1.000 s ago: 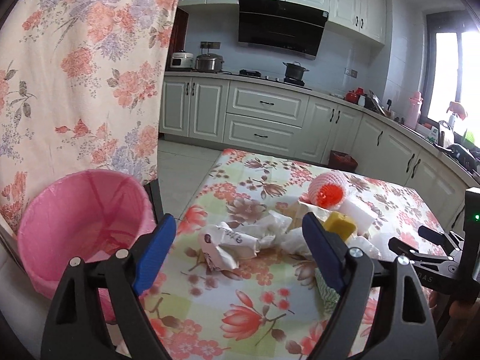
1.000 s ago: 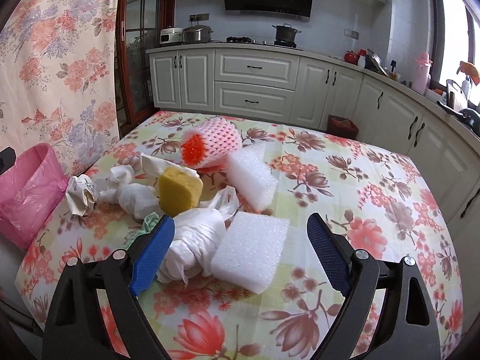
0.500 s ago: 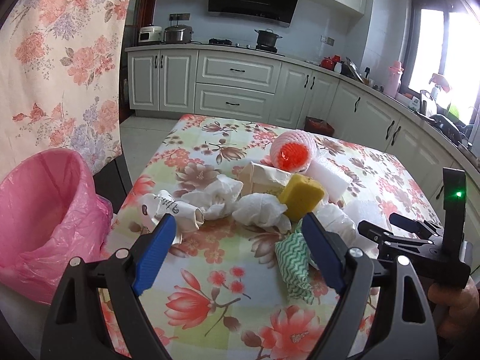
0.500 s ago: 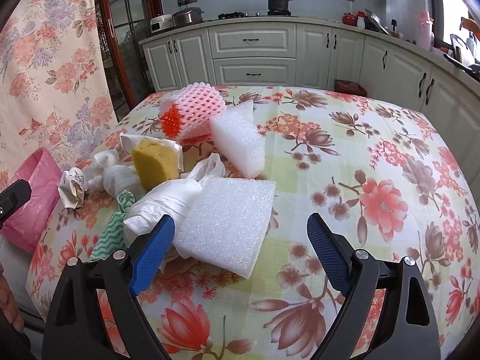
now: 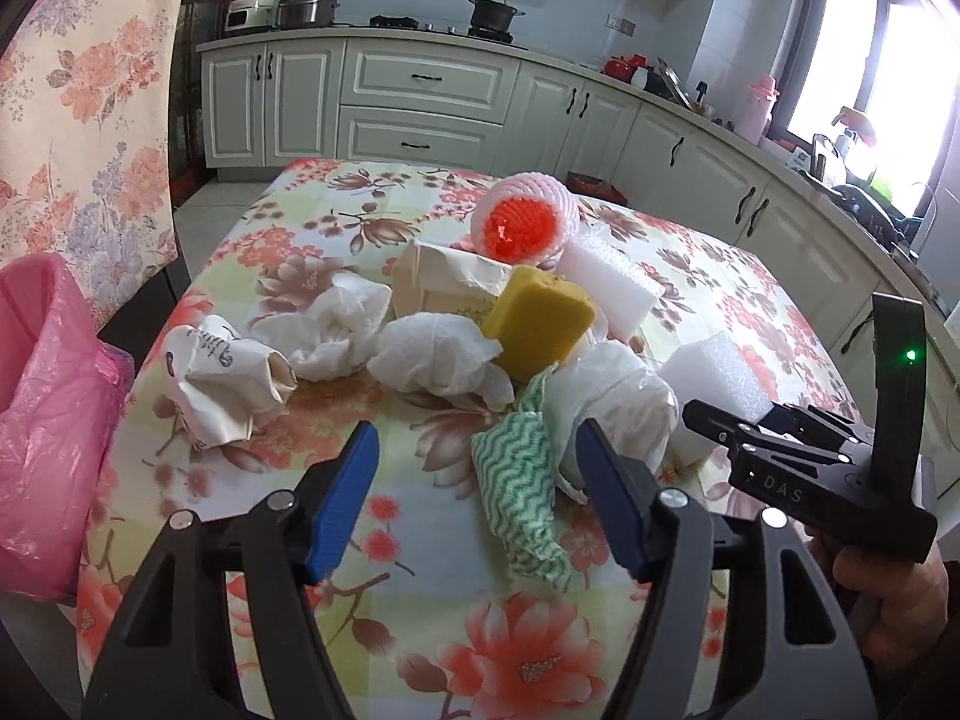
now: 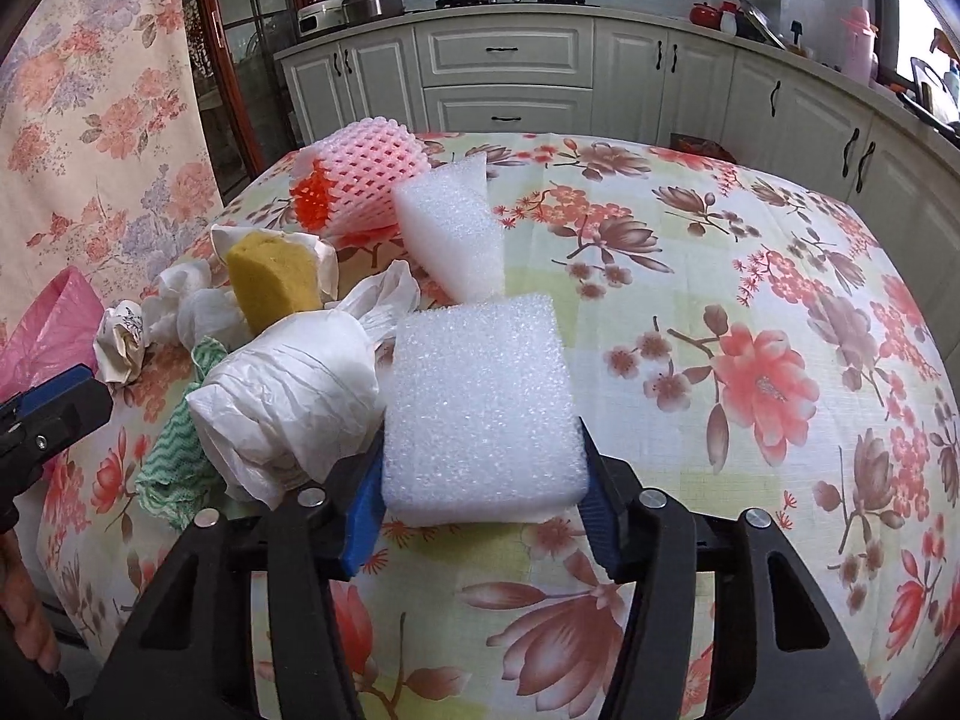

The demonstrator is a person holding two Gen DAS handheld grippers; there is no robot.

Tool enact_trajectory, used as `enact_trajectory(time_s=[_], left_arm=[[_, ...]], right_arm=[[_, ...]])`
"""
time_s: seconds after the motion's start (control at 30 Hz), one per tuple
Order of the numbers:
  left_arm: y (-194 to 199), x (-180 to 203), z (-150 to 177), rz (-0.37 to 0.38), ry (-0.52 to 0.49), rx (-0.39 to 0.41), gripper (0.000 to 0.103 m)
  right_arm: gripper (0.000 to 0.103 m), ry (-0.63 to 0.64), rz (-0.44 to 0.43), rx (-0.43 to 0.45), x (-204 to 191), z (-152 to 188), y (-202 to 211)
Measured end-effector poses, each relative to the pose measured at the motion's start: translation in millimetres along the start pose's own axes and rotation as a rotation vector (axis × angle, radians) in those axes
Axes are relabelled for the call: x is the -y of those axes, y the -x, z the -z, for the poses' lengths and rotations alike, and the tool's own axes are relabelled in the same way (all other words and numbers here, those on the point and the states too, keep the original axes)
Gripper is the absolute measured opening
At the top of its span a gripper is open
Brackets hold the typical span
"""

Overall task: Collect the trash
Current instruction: 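Grasp the white foam block with the right tool while the left grasps the green striped cloth, then carry the foam block and striped cloth over the pink bin and open both tools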

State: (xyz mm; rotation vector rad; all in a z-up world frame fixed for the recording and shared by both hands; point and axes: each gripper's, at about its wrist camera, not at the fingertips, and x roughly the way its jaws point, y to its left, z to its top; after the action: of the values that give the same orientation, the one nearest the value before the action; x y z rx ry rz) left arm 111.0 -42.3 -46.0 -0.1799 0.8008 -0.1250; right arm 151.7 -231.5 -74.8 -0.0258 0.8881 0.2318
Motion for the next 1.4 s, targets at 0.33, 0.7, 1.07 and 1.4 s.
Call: enact_trajectory(time_s=[0.33, 0.7, 1.07, 1.4], left_arm=[[-26, 16, 5, 0.010, -0.029, -0.071, 0.050], [-43, 14, 12, 0.001, -0.013, -0.133, 0.026], [-19, 9, 2, 0.000, -0.014, -0.074, 0.021], [24, -19, -12, -0.053, 0.004, 0.023, 0.021]], right_arm=[[0.049, -0.004, 0.005, 0.025, 13, 3, 9], [0.049, -0.008, 0.050, 0.093, 26, -4, 33], [0.049, -0.004, 0.041, 0.121, 19, -9, 46], [0.049, 0.014, 0.033, 0.150, 4, -16, 60]])
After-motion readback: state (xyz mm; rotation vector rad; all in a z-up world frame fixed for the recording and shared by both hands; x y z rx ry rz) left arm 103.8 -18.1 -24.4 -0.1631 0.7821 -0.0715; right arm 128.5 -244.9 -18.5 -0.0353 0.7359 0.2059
